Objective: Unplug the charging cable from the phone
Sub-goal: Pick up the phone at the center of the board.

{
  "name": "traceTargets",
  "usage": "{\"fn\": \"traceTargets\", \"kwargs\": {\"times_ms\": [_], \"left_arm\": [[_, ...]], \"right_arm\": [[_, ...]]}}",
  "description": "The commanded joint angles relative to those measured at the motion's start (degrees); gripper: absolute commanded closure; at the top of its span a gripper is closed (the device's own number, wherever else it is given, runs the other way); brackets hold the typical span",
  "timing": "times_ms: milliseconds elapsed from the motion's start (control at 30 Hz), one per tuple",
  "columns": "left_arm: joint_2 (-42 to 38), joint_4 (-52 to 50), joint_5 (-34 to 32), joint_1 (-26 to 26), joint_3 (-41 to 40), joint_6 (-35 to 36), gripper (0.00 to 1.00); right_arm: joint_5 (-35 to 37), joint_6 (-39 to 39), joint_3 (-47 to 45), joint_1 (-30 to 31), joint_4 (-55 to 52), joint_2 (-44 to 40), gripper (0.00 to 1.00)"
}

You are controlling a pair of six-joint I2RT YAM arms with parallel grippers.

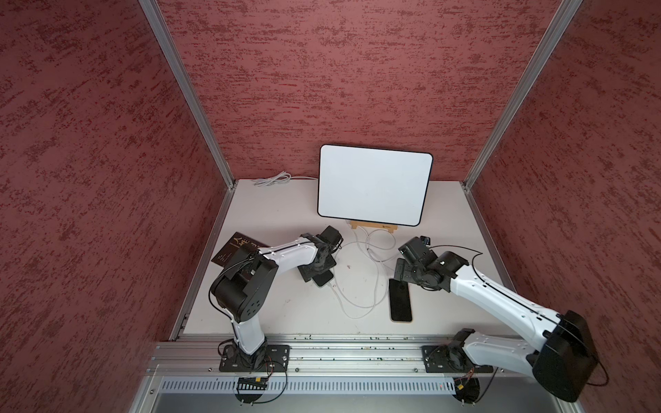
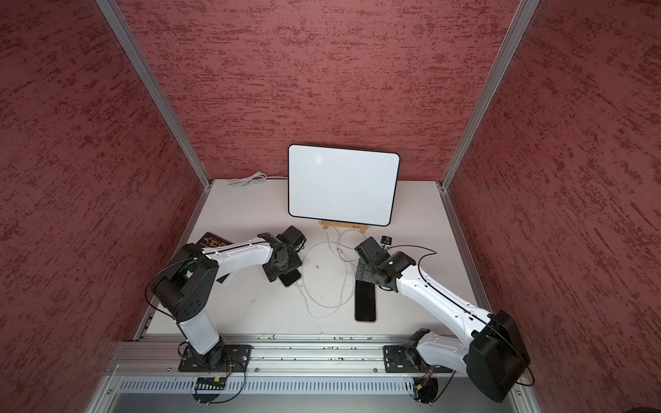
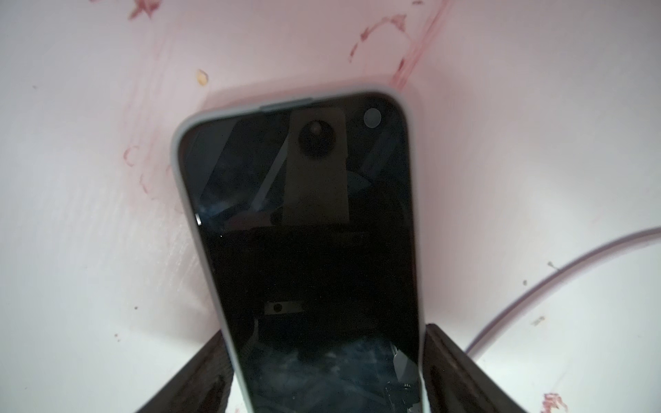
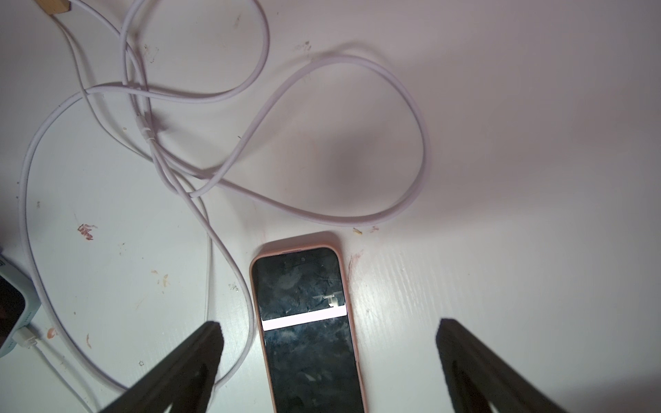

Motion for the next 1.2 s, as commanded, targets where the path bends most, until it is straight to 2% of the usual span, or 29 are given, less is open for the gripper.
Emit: {"fn": "traceTargets", "kwargs": {"times_ms": [0,467,767,967,1167], "left_arm": [[4.54,3.22,5.89,-0.01,-3.46,1.44,0.35],[-8.54,-6.01,-8.29,0.33,3.48,9.58,0.36],[-12.52,-7.61,-11.07,0.4,6.63,11.38,0.36],[-15.78,-7.63,-11.65,0.5,8.23,12.46,0.37],[-18.9,-6.88,-11.25,0.5,7.73,12.52,0.38]], "right_arm": [[0.76,-0.22,-0.65,-0.59,0.98,-0.87,0.01],[-6.27,-5.0,-2.12,-0.38,7.15,-3.49,0.02],[-12.96,-7.46,-2.2,1.22,13.57,-4.19,0.08],[-21.02,-7.78,-3.28,3.73,24.75,-3.86,0.15],[-24.53,-6.63,-2.26,8.31,33.81,1.98,0.23]]}}
